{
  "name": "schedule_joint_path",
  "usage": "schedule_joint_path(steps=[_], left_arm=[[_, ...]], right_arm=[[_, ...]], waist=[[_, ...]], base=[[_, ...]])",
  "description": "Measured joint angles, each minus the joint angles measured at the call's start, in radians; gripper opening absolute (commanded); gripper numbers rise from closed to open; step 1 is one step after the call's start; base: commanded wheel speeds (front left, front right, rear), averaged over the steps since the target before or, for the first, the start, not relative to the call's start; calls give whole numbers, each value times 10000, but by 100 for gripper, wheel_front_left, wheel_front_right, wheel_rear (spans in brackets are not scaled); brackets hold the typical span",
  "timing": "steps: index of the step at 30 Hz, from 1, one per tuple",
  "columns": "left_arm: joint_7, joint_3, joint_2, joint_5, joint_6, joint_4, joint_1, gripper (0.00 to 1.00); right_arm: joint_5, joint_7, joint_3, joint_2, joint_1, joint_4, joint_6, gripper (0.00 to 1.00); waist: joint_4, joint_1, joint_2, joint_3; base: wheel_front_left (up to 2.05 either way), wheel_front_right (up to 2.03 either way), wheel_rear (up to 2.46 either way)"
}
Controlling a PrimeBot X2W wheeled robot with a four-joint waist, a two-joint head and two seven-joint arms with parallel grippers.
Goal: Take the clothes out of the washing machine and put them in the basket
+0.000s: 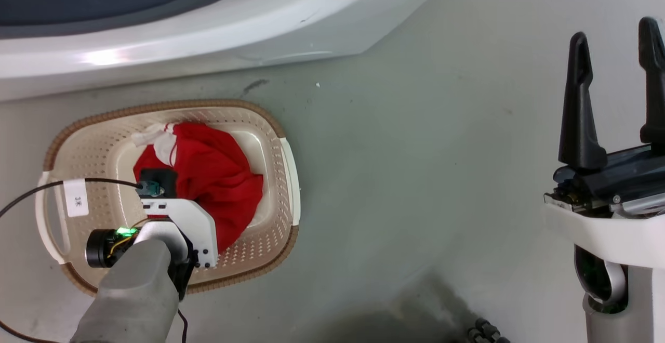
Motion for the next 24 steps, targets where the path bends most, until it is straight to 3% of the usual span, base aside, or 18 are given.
schedule_joint_path(steps=[6, 7, 8, 9, 19, 22, 24], left_arm=[[2, -69, -79, 12, 290, 69, -266, 0], [2, -88, -77, 15, 303, 81, -267, 29], [-31, -121, -65, 33, 334, 92, -267, 29], [-174, -117, -58, 42, 433, 98, -267, 100], [-1198, 265, -119, -341, 217, 88, -58, 100], [-1363, 305, -21, -238, 293, -155, 255, 100], [-1369, 663, 113, -150, 552, -1060, 543, 100]], right_arm=[[35, 0, -21, 0, -161, -21, 0, 100], [48, 0, -17, 0, -164, -21, 2, 100], [75, 0, -10, 0, -170, -21, 2, 100], [88, 0, -13, 0, -171, -21, 0, 100], [15, 0, -2, 0, -13, 278, 2, 100], [-10, 0, 4, 2, 276, 479, 0, 100], [-69, 0, -15, 2, 502, 629, 0, 100]], waist=[[-35, 0, 0, 612], [-49, 0, 0, 643], [-68, 0, 0, 650], [-74, -1, 0, 635], [63, -1, 0, -328], [126, -2, 0, -811], [177, -2, 0, -1170]], base=[[0, 0, 0], [0, 0, 0], [0, 0, 0], [0, 0, 0], [0, 0, 0], [0, 0, 0], [0, 0, 0]])
